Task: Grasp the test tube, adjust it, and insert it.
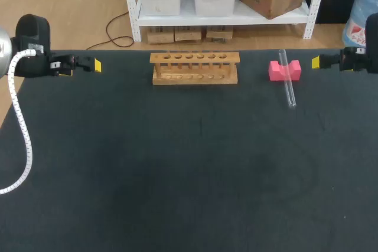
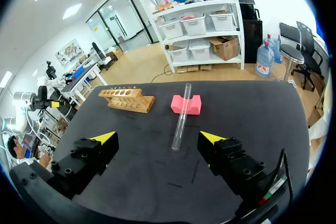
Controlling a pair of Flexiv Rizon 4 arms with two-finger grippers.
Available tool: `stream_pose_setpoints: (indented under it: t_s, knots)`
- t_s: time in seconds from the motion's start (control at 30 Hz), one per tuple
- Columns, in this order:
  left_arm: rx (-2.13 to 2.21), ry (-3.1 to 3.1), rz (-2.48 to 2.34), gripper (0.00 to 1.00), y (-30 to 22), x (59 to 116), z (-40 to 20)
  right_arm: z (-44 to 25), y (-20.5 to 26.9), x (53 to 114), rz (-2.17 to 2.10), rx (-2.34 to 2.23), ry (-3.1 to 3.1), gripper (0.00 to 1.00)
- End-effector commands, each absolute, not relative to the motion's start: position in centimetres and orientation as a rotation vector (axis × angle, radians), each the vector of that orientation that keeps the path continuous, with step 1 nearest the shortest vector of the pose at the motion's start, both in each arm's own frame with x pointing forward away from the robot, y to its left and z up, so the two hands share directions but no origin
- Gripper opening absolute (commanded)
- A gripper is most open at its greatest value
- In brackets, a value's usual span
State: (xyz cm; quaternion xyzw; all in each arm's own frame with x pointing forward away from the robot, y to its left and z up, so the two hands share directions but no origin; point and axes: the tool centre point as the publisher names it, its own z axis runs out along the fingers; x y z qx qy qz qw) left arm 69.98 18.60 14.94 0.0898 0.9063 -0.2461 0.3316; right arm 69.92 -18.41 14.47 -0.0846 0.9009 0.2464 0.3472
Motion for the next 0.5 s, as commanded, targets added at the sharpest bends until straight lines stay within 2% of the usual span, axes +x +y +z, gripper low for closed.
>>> stream_pose_setpoints:
  t_s: [0.03,0.5]
  knots:
    - [0.231,2.376,-0.634,1.0,18.46,69.99,15.06,14.61,-18.29,69.76,0.626,-0.215,2.34,1.0]
    - [0.318,2.338,-0.673,1.0,18.87,70.54,15.37,14.61,-18.29,69.76,0.626,-0.215,2.34,1.0]
